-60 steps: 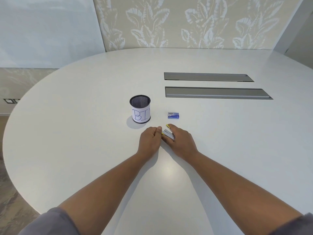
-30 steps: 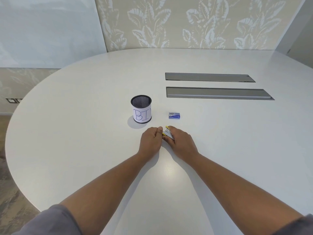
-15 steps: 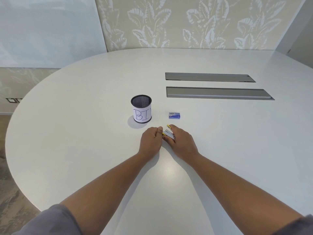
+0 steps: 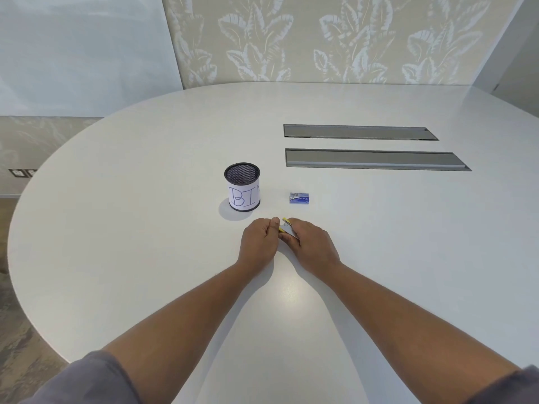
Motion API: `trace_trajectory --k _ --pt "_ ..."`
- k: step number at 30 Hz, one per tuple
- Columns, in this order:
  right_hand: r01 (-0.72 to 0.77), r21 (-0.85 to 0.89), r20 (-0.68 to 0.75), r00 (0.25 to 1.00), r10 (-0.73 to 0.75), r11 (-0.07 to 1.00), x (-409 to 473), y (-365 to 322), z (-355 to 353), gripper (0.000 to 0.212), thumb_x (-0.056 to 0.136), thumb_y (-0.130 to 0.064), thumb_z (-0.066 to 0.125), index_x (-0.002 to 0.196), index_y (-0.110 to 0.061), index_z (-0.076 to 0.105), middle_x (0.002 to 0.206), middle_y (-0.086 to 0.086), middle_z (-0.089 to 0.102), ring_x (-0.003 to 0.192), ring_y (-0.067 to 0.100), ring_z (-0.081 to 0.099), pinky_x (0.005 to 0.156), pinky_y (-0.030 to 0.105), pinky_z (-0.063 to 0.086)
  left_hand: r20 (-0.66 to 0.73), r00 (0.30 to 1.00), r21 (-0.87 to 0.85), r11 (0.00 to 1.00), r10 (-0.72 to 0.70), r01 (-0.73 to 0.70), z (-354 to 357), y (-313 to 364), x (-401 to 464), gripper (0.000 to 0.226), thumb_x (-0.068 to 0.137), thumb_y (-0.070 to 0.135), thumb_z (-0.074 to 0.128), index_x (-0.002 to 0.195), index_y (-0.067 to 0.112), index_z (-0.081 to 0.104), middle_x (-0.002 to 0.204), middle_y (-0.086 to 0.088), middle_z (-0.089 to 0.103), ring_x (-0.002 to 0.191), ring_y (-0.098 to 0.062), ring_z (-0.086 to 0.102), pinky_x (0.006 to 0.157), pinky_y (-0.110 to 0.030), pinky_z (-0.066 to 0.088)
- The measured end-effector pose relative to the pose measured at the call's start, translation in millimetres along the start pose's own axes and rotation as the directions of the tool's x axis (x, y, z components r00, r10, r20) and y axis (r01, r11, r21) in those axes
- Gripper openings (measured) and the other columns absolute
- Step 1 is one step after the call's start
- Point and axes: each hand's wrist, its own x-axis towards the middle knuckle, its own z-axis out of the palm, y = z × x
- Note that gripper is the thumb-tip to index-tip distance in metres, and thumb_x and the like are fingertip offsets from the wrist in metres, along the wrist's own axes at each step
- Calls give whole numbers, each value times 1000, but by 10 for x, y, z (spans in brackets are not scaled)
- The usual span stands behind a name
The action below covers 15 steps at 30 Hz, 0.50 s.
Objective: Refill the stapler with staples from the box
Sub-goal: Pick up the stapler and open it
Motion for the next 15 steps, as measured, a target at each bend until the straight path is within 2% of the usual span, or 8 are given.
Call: trace_trajectory --k 3,9,15 --pt "-17 28 -19 1000 18 999 -8 -14 -15 51 100 -49 55 137 -14 57 125 5 70 109 25 64 81 32 44 -5 1000 -5 1000 -1 1 4 2 3 47 106 32 45 75 -2 55 80 -16 62 71 -18 50 64 -27 37" --pt "18 -11 14 1000 -18 1000 -12 -14 -25 47 103 -50 48 128 -12 61 119 5 72 107 25 65 80 34 47 1 1000 -4 1000 1 -1 8 -15 8 46 106 31 45 73 1 56 79 -13 61 71 -16 50 61 -21 36" --pt "-29 48 -2 1000 29 998 -7 -25 -32 54 99 -52 54 138 -14 55 126 5 69 109 25 63 84 35 47 -7 1000 6 1000 4 -4 19 -23 19 47 106 31 44 73 -1 54 79 -13 60 71 -17 49 62 -23 35"
